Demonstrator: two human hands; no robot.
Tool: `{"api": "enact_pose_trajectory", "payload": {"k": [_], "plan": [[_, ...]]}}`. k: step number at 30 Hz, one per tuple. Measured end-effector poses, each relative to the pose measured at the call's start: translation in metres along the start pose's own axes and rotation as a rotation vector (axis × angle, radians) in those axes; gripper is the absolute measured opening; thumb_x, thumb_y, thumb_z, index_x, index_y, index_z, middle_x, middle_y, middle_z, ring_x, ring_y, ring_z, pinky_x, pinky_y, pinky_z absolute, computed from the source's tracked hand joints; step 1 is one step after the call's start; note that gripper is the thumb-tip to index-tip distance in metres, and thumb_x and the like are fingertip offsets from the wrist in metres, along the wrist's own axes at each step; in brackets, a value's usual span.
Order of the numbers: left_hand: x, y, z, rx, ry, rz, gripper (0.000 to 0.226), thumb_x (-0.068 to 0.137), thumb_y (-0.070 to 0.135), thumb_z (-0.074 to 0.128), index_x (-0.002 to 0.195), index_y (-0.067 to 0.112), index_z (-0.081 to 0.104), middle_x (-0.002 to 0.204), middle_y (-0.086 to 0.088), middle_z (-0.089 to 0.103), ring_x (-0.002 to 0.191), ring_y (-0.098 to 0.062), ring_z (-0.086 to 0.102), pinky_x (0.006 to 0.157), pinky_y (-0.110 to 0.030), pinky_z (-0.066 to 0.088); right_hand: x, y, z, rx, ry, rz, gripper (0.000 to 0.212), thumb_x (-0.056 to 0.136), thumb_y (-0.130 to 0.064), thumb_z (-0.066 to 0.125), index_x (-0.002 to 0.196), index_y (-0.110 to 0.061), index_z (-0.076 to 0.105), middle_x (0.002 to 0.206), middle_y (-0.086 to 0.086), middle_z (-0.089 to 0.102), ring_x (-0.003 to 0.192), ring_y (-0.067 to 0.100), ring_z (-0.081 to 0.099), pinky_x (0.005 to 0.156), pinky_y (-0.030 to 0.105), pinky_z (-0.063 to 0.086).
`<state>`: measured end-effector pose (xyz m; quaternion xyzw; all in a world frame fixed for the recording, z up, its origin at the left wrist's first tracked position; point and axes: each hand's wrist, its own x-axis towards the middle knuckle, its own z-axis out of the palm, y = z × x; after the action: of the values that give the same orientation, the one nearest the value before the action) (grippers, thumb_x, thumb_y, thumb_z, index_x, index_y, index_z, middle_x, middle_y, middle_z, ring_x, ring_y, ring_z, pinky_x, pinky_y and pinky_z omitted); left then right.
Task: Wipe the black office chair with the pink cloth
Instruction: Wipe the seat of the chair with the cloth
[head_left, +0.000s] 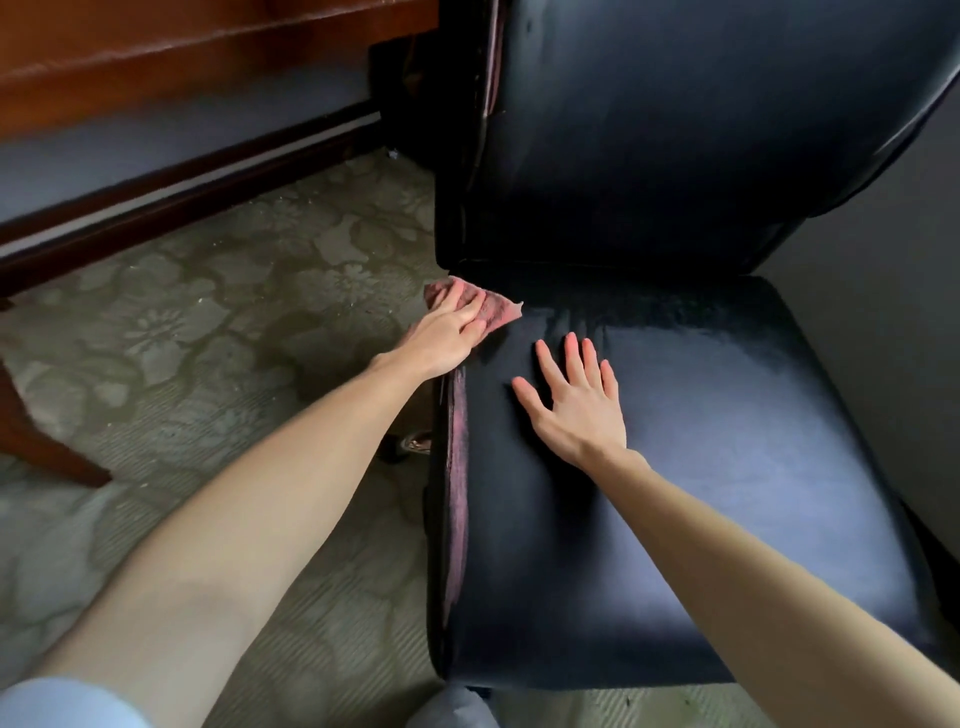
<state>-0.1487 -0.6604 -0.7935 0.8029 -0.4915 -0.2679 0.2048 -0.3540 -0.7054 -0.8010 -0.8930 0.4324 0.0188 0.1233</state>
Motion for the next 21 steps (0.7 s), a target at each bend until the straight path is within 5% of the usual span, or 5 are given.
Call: {"api": "enact_pose_trajectory", "payload": {"k": [10,21], "plan": [[-0.112,-0.014,0.043,-0.23,0.12,-0.011,0.046,0.104,0.042,0.04,0.15,0.037,0.038,0.162,0.023,0.009,0.148,-0.016,0.027,0.119,-0.034,0.023,-0.009,0.004,0.003,-0.055,0.017,-0.054,0.065,0.098,-0.062,0.02,0.156,-0.035,0.009,0.165,0.002,-0.004,0.151,0.018,-0.011,0.121,0.037,-0.007],[-0.08,0.003,0.047,-0.091,0.173,-0.092,0.054,0.106,0.05,0.022,0.157,0.032,0.021,0.167,0.007,-0.006,0.153,-0.023,0.002,0.12,-0.043,0.014,-0.039,0.009,0.006,0.006,-0.013,-0.119,0.059,0.102,-0.054,0.016,0.156,-0.034,0.01,0.165,-0.001,-0.004,0.151,0.014,-0.01,0.122,0.035,-0.006]]}}
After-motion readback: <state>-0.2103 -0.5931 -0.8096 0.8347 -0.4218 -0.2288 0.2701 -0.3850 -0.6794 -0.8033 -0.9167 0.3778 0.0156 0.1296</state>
